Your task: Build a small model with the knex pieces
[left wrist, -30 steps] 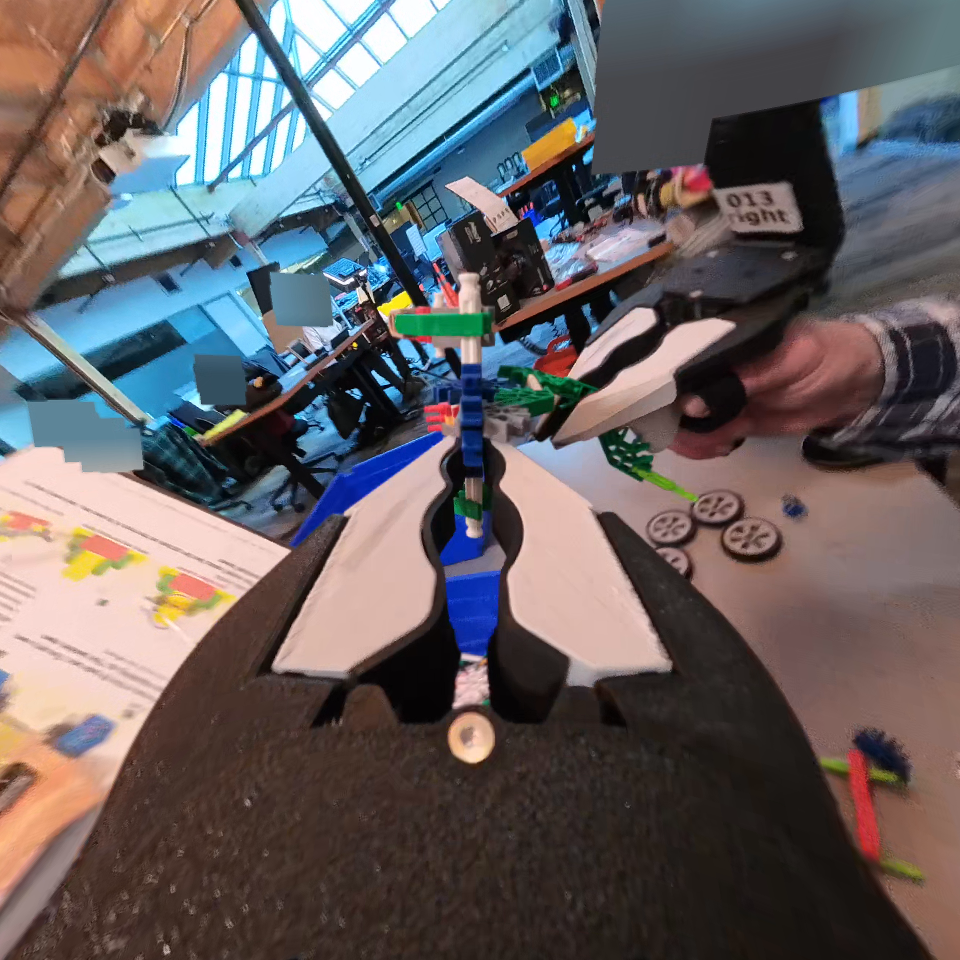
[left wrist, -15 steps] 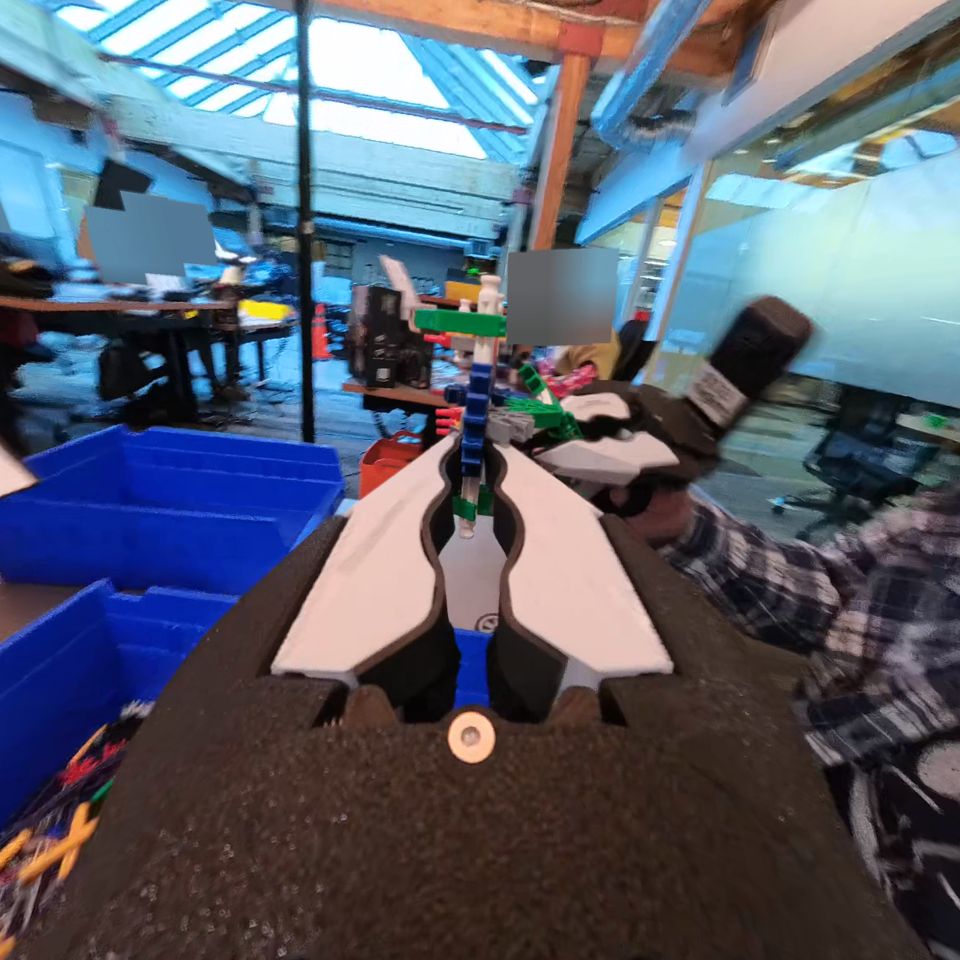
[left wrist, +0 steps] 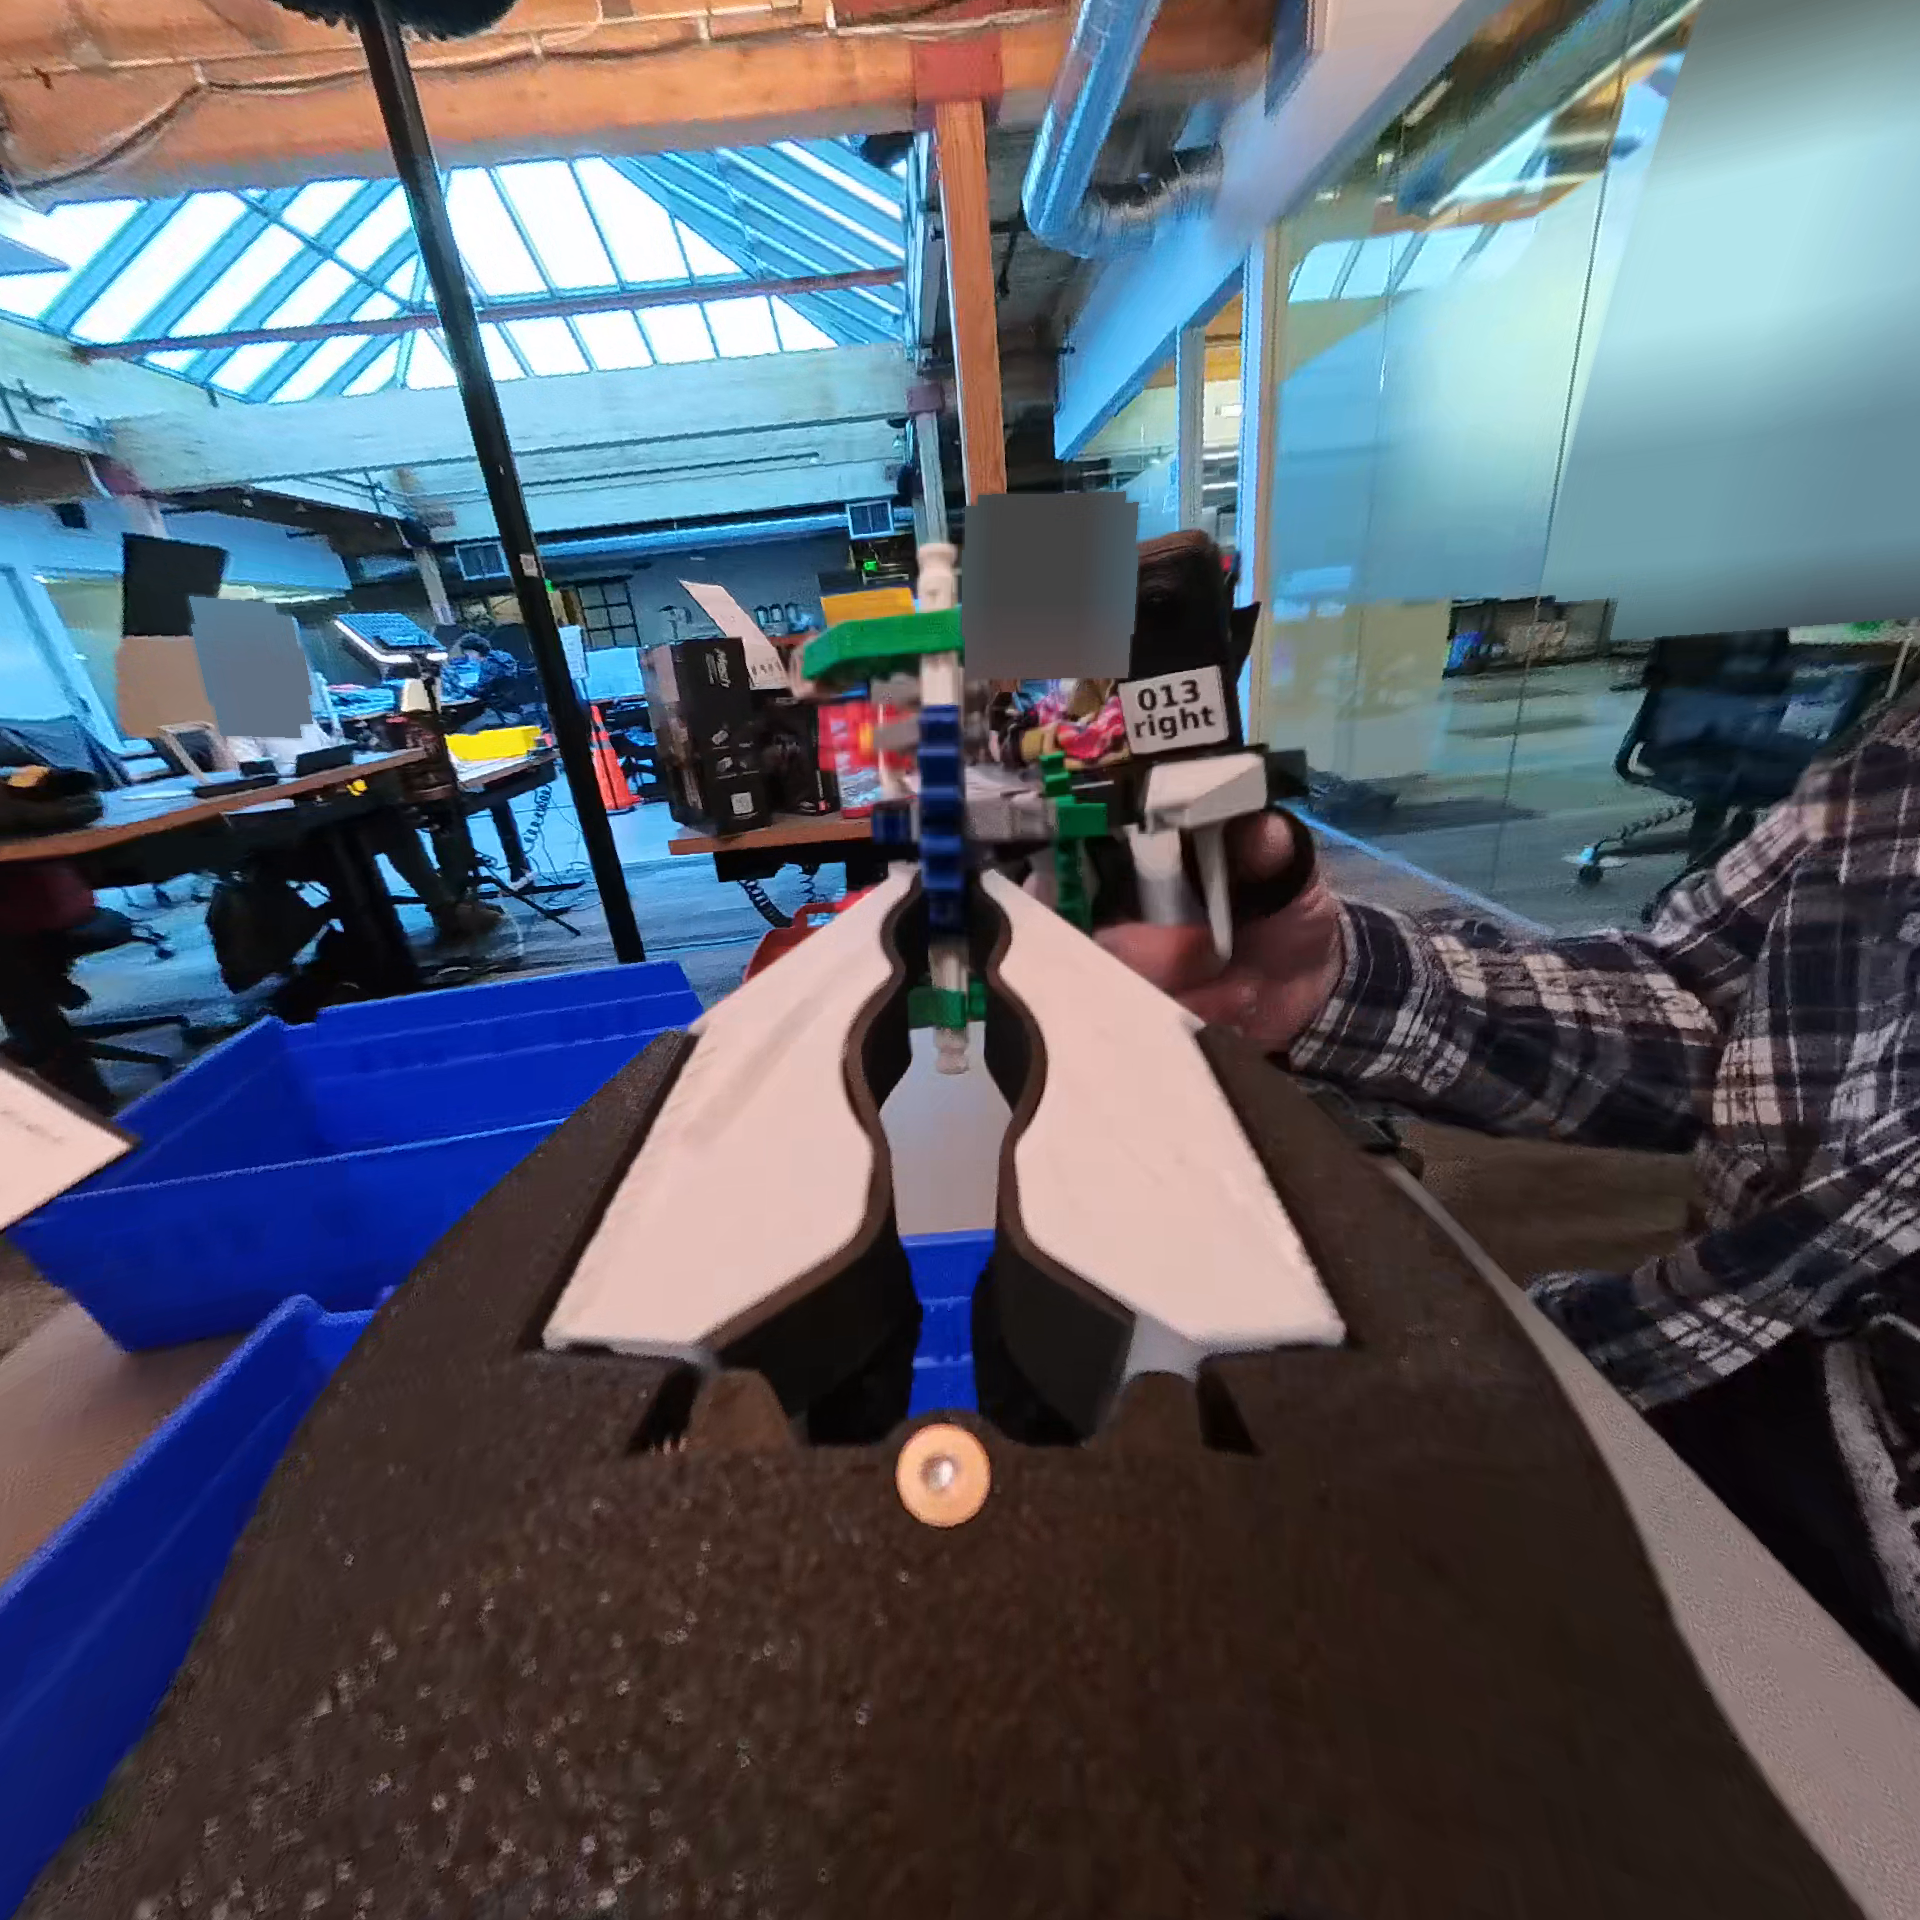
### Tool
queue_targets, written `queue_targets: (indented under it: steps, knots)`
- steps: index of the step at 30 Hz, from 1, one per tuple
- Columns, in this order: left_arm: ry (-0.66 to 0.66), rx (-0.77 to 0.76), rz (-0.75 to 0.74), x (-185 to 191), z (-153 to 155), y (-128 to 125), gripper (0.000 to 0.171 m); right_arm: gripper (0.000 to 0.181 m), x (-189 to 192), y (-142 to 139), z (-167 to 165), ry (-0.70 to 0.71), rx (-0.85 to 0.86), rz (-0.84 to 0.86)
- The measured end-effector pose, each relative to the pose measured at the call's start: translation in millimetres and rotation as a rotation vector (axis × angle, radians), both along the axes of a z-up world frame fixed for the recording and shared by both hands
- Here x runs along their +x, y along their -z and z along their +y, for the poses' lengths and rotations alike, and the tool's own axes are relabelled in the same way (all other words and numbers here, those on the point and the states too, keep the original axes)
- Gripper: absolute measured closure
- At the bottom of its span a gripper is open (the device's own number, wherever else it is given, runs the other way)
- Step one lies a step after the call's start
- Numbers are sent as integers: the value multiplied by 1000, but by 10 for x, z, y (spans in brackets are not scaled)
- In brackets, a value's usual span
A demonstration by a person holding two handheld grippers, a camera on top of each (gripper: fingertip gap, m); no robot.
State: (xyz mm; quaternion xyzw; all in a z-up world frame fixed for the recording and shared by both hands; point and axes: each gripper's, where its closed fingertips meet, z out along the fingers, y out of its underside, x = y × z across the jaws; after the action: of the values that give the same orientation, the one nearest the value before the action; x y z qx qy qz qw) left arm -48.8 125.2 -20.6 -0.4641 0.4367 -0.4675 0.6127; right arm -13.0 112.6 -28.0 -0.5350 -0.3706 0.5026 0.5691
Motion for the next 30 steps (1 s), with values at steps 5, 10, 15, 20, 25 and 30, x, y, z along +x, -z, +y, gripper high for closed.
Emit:
queue_targets:
  steps: [5,10,15,20,25,30]
  knots:
    - [-35,44,5,-55,-2,-73,168,181,101,-160,-24,-74,-72,117]
    - [-53,23,-34,-63,39,-97,168,169,64,-38,32,-5,-36,53]
    - [-18,14,-107,-119,-6,-222,169,145,181,99,88,14,-122,85]
    - [6,3,-88,-18,-30,-141,168,169,41,-19,4,-53,-116,174]
    - [25,-2,-114,-44,-46,-176,168,175,-7,-43,-64,-180,-158,241]
    - [71,-37,-159,-10,-70,-179,168,162,1,-94,-171,-275,-171,307]
